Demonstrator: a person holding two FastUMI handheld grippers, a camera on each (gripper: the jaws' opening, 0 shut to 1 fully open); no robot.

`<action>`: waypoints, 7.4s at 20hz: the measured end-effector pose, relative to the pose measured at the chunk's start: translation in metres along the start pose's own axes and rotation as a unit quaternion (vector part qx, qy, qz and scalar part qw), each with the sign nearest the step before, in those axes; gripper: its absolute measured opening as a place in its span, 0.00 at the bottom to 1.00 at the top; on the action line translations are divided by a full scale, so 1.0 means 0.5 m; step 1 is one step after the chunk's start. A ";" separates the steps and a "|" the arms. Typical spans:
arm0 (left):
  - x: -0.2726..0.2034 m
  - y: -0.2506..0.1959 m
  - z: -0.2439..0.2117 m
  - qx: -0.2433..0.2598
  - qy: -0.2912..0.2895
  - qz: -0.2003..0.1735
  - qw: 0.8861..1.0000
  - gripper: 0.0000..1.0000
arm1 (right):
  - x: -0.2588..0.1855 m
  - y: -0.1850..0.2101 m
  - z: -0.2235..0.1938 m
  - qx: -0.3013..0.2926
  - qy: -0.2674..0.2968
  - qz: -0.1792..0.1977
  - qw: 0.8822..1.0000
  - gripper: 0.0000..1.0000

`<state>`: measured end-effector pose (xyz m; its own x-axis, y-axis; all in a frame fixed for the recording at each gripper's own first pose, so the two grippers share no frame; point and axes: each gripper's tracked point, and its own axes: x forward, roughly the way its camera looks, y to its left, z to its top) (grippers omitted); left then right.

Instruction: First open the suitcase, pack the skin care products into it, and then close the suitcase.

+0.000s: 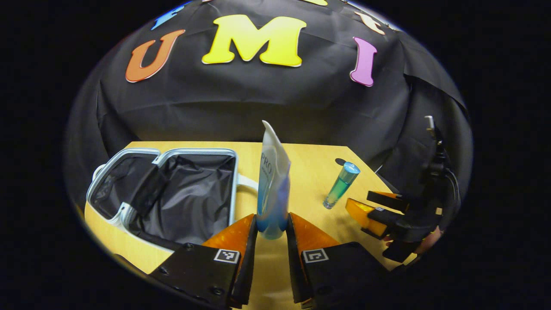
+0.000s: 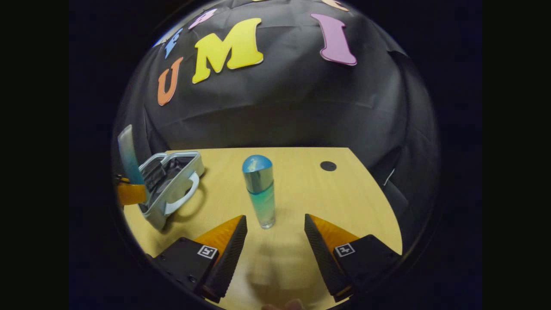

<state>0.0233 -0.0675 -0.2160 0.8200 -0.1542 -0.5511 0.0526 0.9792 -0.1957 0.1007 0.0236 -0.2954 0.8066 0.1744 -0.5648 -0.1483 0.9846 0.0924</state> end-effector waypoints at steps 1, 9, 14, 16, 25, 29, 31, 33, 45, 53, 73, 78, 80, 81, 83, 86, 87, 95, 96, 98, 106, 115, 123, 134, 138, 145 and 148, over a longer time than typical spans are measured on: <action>-0.013 0.016 -0.002 -0.012 0.000 0.008 1.000 0.39 | 0.017 0.010 -0.001 -0.005 0.002 0.002 1.000 0.79; -0.071 0.141 -0.030 -0.078 0.022 0.068 0.994 0.39 | 0.107 0.032 0.003 0.005 0.022 -0.001 1.000 0.63; -0.084 0.218 -0.043 -0.096 0.036 0.088 0.991 0.39 | 0.115 0.014 0.006 0.009 0.036 -0.021 0.999 0.38; -0.078 0.234 -0.042 -0.104 0.046 0.077 0.991 0.39 | 0.107 0.012 0.005 0.013 0.049 -0.015 0.999 0.35; 0.005 0.322 -0.036 -0.119 0.173 0.024 0.977 0.36 | -0.042 0.076 0.082 0.030 0.056 0.077 0.995 0.33; 0.035 0.344 -0.060 -0.123 0.255 -0.002 0.959 0.35 | -0.129 0.087 0.118 0.068 0.056 0.102 0.991 0.33; 0.052 0.355 -0.074 -0.120 0.298 -0.012 0.947 0.35 | -0.174 0.087 0.136 0.082 0.053 0.111 0.989 0.34; 0.064 0.371 -0.099 -0.101 0.343 -0.012 0.934 0.34 | -0.211 0.091 0.150 0.091 0.049 0.121 0.987 0.33; 0.091 0.388 -0.149 -0.096 0.493 0.036 0.864 0.35 | -0.312 0.067 0.146 0.145 0.041 0.108 0.983 0.33; 0.103 0.383 -0.158 -0.058 0.508 0.057 0.857 0.39 | -0.334 0.084 0.141 0.125 0.053 0.122 0.983 0.33; -0.231 0.382 -0.041 -0.189 0.086 -0.006 0.978 0.93 | -0.001 0.612 -0.012 0.018 0.395 0.215 0.893 0.33; -0.333 0.370 -0.080 -0.199 0.063 -0.019 0.978 0.93 | 0.072 0.646 -0.077 0.061 0.466 0.126 0.874 0.33; -0.352 0.370 -0.071 -0.198 0.048 -0.026 0.979 0.93 | 0.093 0.641 -0.100 0.071 0.480 0.088 0.870 0.33; -0.358 0.377 -0.065 -0.190 0.042 -0.022 0.981 0.94 | 0.102 0.632 -0.111 0.067 0.480 0.073 0.872 0.30; -0.363 0.391 -0.062 -0.176 0.035 -0.007 0.984 0.93 | 0.112 0.624 -0.118 0.065 0.480 0.049 0.874 0.33; -0.361 0.419 -0.065 -0.158 0.040 0.028 0.986 0.93 | 0.115 0.624 -0.131 0.067 0.480 0.030 0.874 0.36; -0.360 0.425 -0.063 -0.157 0.039 0.037 0.986 0.93 | 0.117 0.624 -0.134 0.061 0.478 0.026 0.876 0.30; -0.358 0.468 -0.052 -0.144 0.030 0.061 0.987 0.93 | 0.118 0.622 -0.160 0.041 0.474 0.005 0.879 0.34; -0.360 0.475 -0.050 -0.147 0.030 0.062 0.987 0.93 | 0.115 0.628 -0.154 0.048 0.472 0.014 0.880 0.39; -0.355 0.490 -0.049 -0.158 0.031 0.067 0.985 0.93 | 0.109 0.629 -0.151 0.057 0.467 0.014 0.882 0.43; -0.331 0.569 0.021 -0.141 0.012 0.073 0.987 0.93 | -0.036 0.617 -0.069 0.051 0.415 0.088 0.904 0.62; -0.129 0.929 0.118 -0.067 0.004 0.114 0.991 0.93 | -0.167 0.376 -0.013 -0.019 0.258 0.121 0.958 0.70; 0.074 1.147 0.032 -0.102 0.106 0.099 0.984 0.91 | -0.298 0.247 -0.006 -0.061 0.206 0.089 0.973 0.71; 0.150 1.147 -0.029 -0.147 0.159 0.090 0.972 0.39 | -0.311 0.225 -0.004 -0.054 0.211 0.086 0.972 0.71; 0.114 1.122 0.030 -0.182 0.128 0.084 0.971 0.12 | -0.322 0.213 0.010 -0.068 0.176 0.081 0.979 0.73; -0.075 0.975 0.264 -0.095 0.031 0.120 0.988 0.09 | -0.354 0.143 0.085 -0.070 0.039 0.029 0.996 0.77; -0.123 0.851 0.346 -0.058 -0.005 0.136 0.989 0.09 | -0.367 0.106 0.077 -0.034 0.030 0.014 0.999 0.77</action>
<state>0.0938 0.3814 -0.1253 0.8006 0.1147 -0.5881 -0.2357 0.9626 -0.1332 -0.0331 0.0442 -0.1555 0.7658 0.1988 -0.6115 -0.2108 0.9761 0.0533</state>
